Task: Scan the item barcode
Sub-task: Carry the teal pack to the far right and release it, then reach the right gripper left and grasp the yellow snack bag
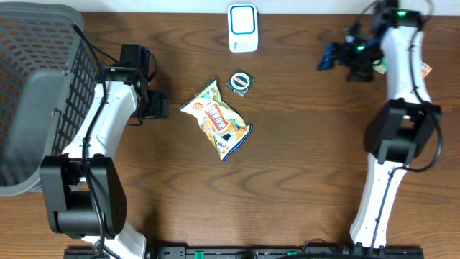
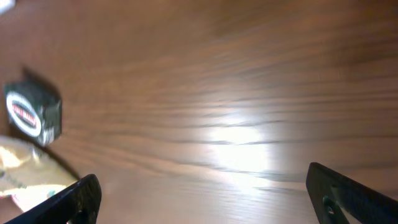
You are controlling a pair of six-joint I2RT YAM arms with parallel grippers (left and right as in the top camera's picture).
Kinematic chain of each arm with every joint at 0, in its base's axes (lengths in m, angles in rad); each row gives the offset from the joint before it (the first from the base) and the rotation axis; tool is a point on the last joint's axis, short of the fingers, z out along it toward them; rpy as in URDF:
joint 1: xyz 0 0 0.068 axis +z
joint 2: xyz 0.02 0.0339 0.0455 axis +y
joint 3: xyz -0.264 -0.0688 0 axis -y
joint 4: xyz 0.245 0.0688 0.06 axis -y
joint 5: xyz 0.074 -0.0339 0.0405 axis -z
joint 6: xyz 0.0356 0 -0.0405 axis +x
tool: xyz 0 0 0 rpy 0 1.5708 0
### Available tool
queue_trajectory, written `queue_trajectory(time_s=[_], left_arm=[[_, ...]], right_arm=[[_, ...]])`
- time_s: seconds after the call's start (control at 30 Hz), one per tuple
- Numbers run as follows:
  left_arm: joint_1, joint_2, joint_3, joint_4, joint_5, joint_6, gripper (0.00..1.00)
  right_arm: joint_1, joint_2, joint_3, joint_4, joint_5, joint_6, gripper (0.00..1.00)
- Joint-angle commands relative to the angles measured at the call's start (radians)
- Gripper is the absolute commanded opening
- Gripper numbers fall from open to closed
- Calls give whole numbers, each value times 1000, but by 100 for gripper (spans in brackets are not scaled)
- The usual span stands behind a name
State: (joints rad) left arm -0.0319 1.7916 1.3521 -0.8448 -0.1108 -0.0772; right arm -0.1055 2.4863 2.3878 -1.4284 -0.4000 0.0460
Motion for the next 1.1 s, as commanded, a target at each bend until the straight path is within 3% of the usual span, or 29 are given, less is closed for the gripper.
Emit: queue_trajectory(time_s=[0.0,0.17,0.4,0.73,1.07], left_arm=[[1,1,-3,-3,-6,6,98],[1,1,-3,-3,-6,6,98],[1,1,-3,-3,-6,6,98],[1,1,-3,-3,-6,6,97],[1,1,-3,-3,-6,6,98]], right_arm=[[98,-29,-97,-17,-18,12,99],[194,-29,-194,-48,43,2,99],[284,-81,-197,-119,39,2,99],[365,-273,-198,-120,45,10,99],[516,-282,-240,-31,170,99,99]])
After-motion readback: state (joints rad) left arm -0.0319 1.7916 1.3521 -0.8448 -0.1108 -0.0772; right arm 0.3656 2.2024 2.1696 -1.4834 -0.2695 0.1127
